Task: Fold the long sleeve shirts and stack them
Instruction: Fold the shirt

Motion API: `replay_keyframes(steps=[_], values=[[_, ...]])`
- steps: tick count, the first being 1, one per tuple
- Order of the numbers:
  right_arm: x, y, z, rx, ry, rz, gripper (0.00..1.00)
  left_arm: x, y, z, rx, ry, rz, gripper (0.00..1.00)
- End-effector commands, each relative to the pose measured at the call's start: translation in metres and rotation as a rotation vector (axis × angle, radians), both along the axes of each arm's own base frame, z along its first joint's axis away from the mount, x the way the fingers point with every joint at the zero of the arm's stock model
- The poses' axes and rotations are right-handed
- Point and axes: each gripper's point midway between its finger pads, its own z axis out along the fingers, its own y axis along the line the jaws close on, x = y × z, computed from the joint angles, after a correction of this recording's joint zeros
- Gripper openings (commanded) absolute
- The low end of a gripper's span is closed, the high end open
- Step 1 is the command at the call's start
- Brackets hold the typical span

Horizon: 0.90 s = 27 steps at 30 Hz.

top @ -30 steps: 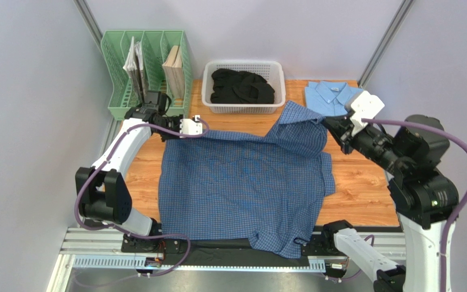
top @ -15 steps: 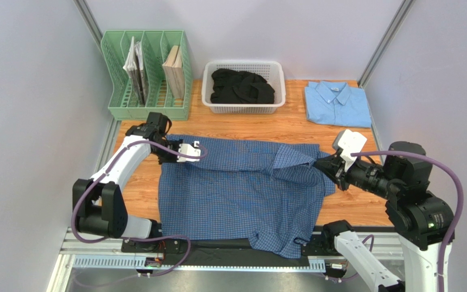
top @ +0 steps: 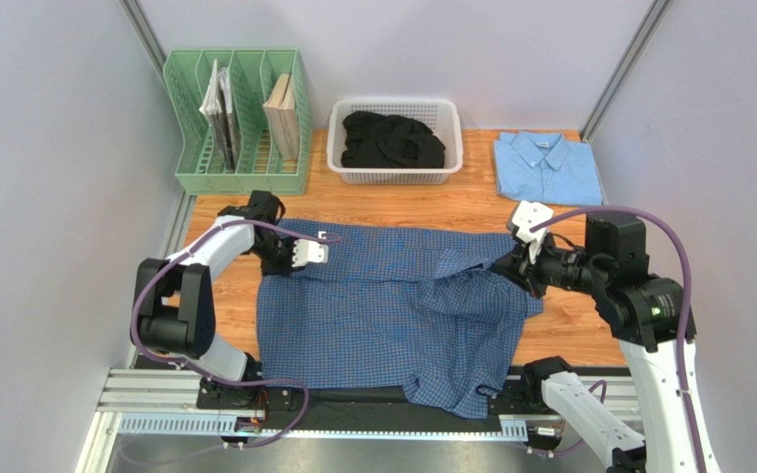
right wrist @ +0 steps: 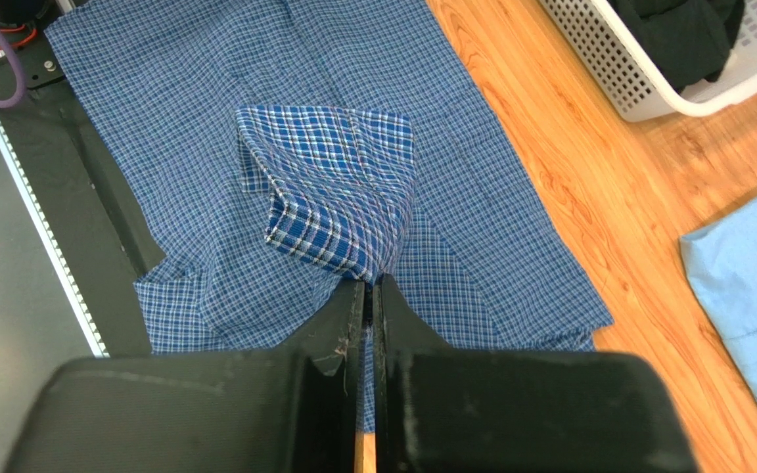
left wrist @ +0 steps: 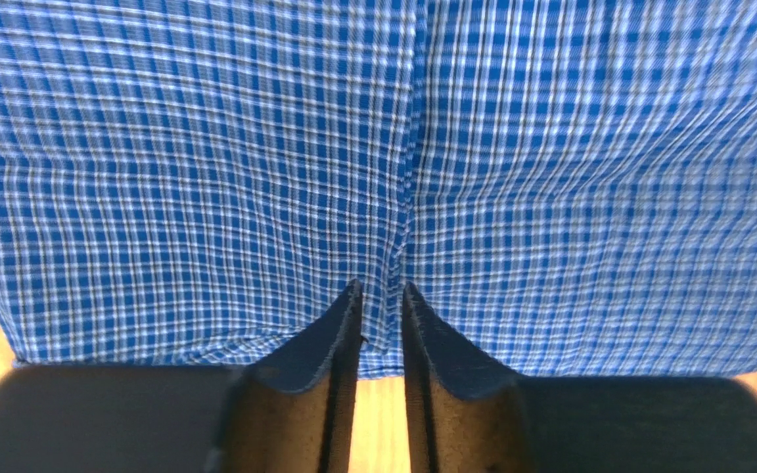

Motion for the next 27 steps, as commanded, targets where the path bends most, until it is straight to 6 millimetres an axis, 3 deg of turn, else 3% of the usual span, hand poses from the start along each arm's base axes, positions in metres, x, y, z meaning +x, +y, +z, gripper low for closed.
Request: replay_keyframes(steps=[1, 2, 4, 5, 6, 8, 10, 15, 16, 17, 19, 20, 22, 27], values=[[0.028, 0.014, 0.008, 0.004, -0.064, 0.068, 0.0, 0.015, -0.026, 0.076, -0.235, -0.145, 0.088, 0.36], [0.034, 0.018, 0.003, 0.003, -0.041, 0.087, 0.0, 0.014, -0.036, 0.106, -0.328, -0.199, 0.126, 0.47], [0.044, 0.029, -0.003, -0.004, -0.035, 0.125, 0.0, 0.015, -0.046, 0.143, -0.42, -0.272, 0.163, 0.59], [0.054, 0.035, -0.012, -0.018, -0.008, 0.143, 0.0, 0.01, -0.053, 0.171, -0.505, -0.31, 0.207, 0.76], [0.059, 0.043, -0.016, -0.02, -0.01, 0.17, 0.0, 0.008, -0.057, 0.186, -0.552, -0.322, 0.236, 0.79], [0.068, 0.055, -0.025, -0.027, 0.015, 0.199, 0.0, 0.003, -0.066, 0.215, -0.657, -0.354, 0.279, 0.99], [0.077, 0.076, -0.035, -0.037, 0.046, 0.252, 0.0, -0.006, -0.069, 0.217, -0.726, -0.257, 0.415, 0.99], [0.087, 0.117, -0.036, 0.039, 0.161, 0.308, 0.0, -0.048, -0.102, 0.225, -0.863, -0.027, 0.352, 0.99], [0.091, 0.123, -0.037, 0.055, 0.194, 0.311, 0.0, -0.058, -0.113, 0.216, -0.881, 0.05, 0.391, 0.99], [0.091, 0.128, -0.037, 0.075, 0.222, 0.322, 0.0, -0.056, -0.117, 0.232, -0.928, -0.053, 0.351, 0.99], [0.093, 0.134, -0.038, 0.102, 0.274, 0.318, 0.0, -0.072, -0.136, 0.225, -0.959, -0.042, 0.328, 0.99], [0.091, 0.137, -0.037, 0.118, 0.29, 0.328, 0.0, -0.07, -0.14, 0.238, -0.994, -0.13, 0.31, 0.99], [0.089, 0.141, -0.035, 0.138, 0.307, 0.329, 0.0, -0.081, -0.159, 0.236, -1.005, -0.125, 0.263, 0.99], [0.072, 0.148, -0.037, 0.137, 0.321, 0.383, 0.0, -0.075, -0.19, 0.232, -0.983, -0.147, 0.216, 0.99]])
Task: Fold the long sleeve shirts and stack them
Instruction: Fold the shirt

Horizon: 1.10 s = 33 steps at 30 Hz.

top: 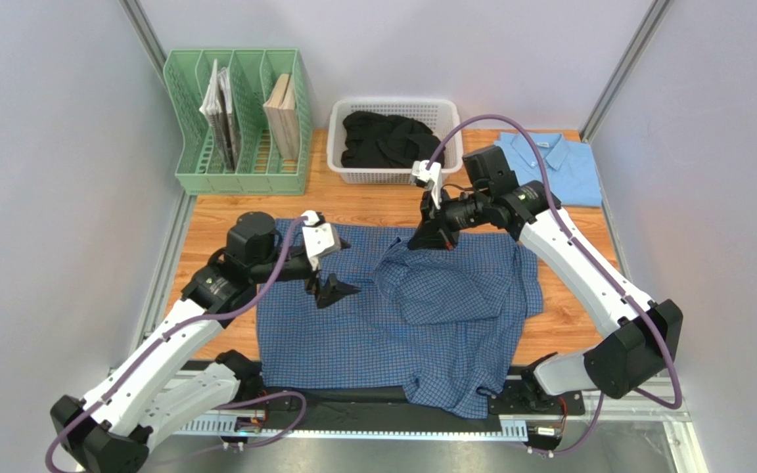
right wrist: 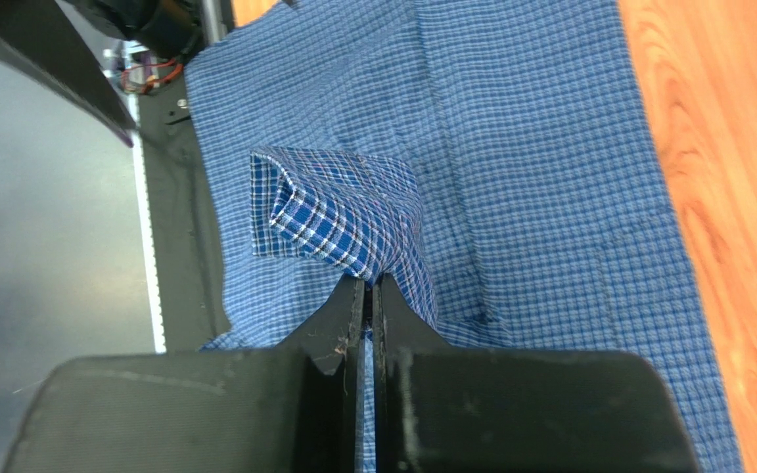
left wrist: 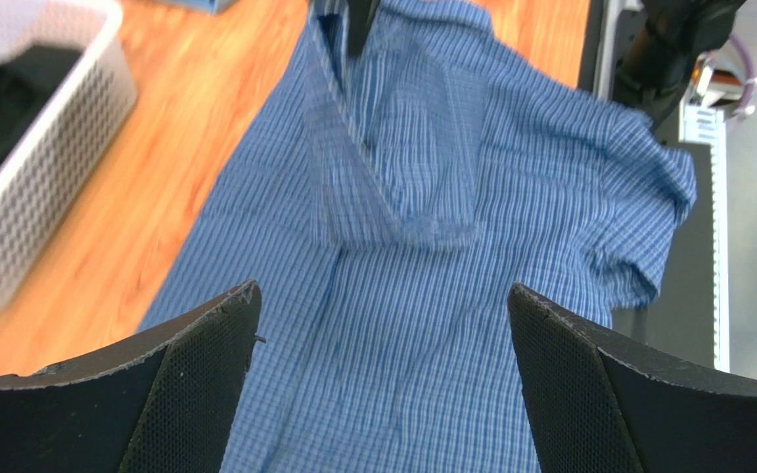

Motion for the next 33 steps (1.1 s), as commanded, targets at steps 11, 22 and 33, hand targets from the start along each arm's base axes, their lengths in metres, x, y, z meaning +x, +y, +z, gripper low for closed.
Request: replay_keyframes(steps=[11, 22, 33], values=[[-0.039, 0.023, 0.02, 0.075, -0.037, 0.14, 0.0, 0.029, -0.058, 0.008, -0.057, 0.098, 0.077, 0.57], [0.023, -0.02, -0.007, -0.056, 0.117, -0.11, 0.66, 0.066, -0.008, -0.05, -0.046, 0.52, 0.374, 0.0], [0.082, -0.132, -0.077, -0.311, 0.203, -0.436, 0.63, 0.133, 0.076, -0.133, 0.065, 0.793, 0.715, 0.0]])
